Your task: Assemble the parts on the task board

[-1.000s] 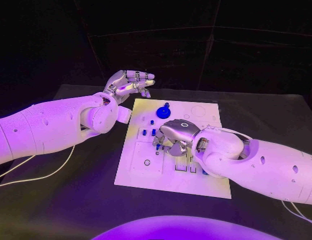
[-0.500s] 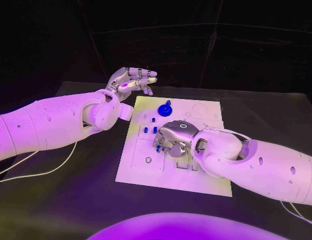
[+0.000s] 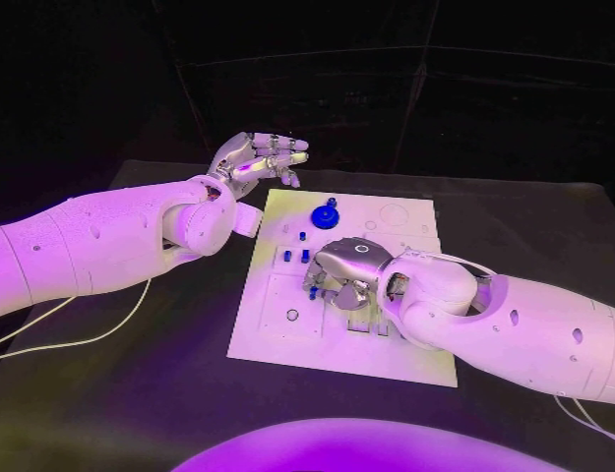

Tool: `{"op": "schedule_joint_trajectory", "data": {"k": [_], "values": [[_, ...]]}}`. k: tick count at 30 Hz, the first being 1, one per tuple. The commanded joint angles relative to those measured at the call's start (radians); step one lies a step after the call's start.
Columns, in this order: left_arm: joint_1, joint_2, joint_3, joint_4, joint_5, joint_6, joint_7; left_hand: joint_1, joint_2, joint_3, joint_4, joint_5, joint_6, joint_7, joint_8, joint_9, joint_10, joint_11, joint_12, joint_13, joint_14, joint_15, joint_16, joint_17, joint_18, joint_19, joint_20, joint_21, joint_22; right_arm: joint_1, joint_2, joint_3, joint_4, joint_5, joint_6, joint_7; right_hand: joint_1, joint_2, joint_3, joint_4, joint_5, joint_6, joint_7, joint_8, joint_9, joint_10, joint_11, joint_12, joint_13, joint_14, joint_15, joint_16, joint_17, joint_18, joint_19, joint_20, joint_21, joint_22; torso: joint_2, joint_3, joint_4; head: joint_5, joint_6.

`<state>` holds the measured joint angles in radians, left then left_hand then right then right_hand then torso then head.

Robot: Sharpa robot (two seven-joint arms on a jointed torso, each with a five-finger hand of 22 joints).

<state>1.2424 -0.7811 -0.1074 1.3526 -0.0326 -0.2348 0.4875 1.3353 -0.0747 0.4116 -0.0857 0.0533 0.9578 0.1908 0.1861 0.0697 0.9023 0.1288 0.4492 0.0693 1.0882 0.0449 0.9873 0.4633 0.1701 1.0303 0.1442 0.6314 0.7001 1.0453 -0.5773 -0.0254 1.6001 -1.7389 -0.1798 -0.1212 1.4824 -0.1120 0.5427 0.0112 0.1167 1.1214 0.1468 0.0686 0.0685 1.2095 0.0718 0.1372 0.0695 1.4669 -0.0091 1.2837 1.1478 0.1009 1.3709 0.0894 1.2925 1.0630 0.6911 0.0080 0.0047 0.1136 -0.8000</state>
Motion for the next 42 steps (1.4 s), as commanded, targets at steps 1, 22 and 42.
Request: {"op": "schedule_joint_trajectory", "data": {"k": [1, 22, 42], "values": [[0.002, 0.001, 0.001, 0.0, 0.003, 0.002, 0.003, 0.01, 0.003, -0.002, -0.007, 0.004, 0.001, 0.002, 0.004, -0.002, -0.008, 0.001, 0.003, -0.001, -0.009, 0.0, -0.004, -0.001, 0.012, -0.007, 0.0, -0.004, -0.001, 0.001, 0.002, 0.0, 0.0, -0.017, 0.014, 0.003, -0.01, 0.001, 0.002, -0.002, 0.006, 0.003, 0.004, -0.002, 0.001, 0.002, 0.005, -0.005, 0.001, 0.033, -0.002, 0.005, 0.0, -0.003, 0.005, 0.0, 0.006, 0.0, 0.0, -0.0005, 0.0006, 0.0, -0.001], [0.002, 0.003, 0.001, -0.002, 0.003, 0.005, -0.003, 0.01, 0.003, -0.002, -0.007, 0.004, 0.0, 0.002, 0.004, -0.002, -0.01, 0.001, 0.004, -0.001, -0.01, 0.001, -0.004, -0.002, 0.012, -0.008, 0.0, -0.004, -0.001, 0.001, 0.017, -0.001, -0.011, -0.053, 0.022, -0.02, -0.101, -0.039, -0.049, 0.007, 0.036, -0.063, 0.022, -0.008, -0.005, -0.064, 0.025, -0.039, -0.006, 0.025, 0.014, -0.005, -0.022, 0.0, -0.008, 0.013, -0.008, -0.023, 0.0, -0.0001, 0.0002, 0.001, -0.003], [0.002, 0.003, 0.001, -0.008, 0.003, 0.0, -0.006, 0.011, 0.003, -0.002, -0.008, 0.004, -0.001, 0.003, 0.004, -0.002, -0.011, 0.002, 0.004, -0.002, -0.011, 0.001, -0.004, -0.003, 0.012, -0.008, 0.0, -0.004, -0.001, 0.001, 0.007, -0.001, 0.014, -0.033, 0.011, -0.01, -0.101, -0.024, -0.056, -0.009, 0.052, -0.048, 0.014, 0.005, 0.003, -0.037, 0.017, -0.019, 0.002, 0.025, 0.01, -0.003, -0.026, 0.002, -0.008, 0.014, -0.009, -0.023, 0.0, 0.0, 0.0002, 0.001, -0.004]]}}
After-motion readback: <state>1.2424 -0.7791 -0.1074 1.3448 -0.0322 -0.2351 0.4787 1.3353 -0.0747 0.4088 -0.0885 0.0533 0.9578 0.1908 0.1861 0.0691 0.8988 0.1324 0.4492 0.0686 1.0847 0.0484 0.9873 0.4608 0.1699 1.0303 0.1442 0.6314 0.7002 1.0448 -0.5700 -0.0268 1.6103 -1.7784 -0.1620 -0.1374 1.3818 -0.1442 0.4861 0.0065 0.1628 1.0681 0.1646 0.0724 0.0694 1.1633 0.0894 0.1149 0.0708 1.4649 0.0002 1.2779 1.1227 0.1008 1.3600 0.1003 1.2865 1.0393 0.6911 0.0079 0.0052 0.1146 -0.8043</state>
